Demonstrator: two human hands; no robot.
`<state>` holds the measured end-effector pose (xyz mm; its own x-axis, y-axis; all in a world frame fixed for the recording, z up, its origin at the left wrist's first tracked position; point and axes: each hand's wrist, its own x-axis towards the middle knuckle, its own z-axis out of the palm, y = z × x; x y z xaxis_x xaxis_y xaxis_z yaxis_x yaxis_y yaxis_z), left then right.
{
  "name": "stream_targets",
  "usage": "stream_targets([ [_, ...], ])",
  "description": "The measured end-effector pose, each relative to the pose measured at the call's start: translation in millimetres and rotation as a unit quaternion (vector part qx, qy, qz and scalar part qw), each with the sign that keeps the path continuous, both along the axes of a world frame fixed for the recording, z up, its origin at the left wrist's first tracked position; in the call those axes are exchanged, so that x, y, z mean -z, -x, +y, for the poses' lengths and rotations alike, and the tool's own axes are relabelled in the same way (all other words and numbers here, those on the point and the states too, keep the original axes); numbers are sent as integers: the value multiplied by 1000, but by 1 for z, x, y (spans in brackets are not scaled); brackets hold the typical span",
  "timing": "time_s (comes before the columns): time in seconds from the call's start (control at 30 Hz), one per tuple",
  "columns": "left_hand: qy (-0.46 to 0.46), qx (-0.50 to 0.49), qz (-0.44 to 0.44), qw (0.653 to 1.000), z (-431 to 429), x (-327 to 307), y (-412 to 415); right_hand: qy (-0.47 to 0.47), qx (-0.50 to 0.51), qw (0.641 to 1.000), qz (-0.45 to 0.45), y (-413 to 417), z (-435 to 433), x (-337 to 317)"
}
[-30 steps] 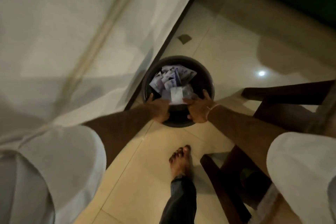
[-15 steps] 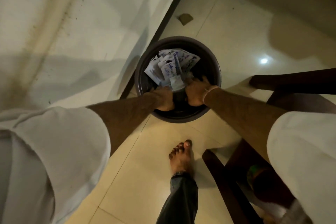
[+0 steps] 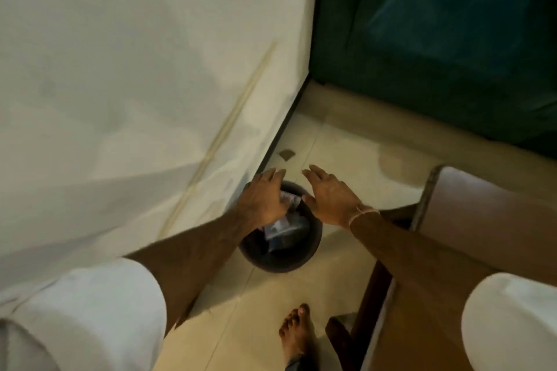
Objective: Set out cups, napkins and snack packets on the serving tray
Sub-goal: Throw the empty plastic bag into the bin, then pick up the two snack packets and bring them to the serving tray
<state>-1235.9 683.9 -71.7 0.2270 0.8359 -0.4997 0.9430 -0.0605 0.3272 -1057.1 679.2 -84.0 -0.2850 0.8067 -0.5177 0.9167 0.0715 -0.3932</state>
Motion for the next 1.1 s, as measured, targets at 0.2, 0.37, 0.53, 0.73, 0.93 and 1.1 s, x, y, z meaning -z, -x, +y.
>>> stream_targets([
  [0.2, -111, -6, -9, 994, 21, -158, -43, -86, 47, 995, 13, -48, 11, -154],
  [0.37, -199, 13, -23, 980, 15, -291, -88, -147, 73, 986, 36, -97, 1, -292],
  [0.53, -269, 26, -47, 962, -13, -416, -145, -226, 106, 967, 42, -158, -30, -432],
  [0.73, -362, 31, -76, 929, -60, -554, -225, -345, 132, 928, 48, -256, -91, -573],
  [0.93, -437, 41, -95, 893, -111, -655, -312, -420, 140, 896, 48, -355, -155, -674],
  [1.1, -457, 70, -109, 880, -147, -692, -378, -455, 148, 877, 43, -423, -200, -718],
])
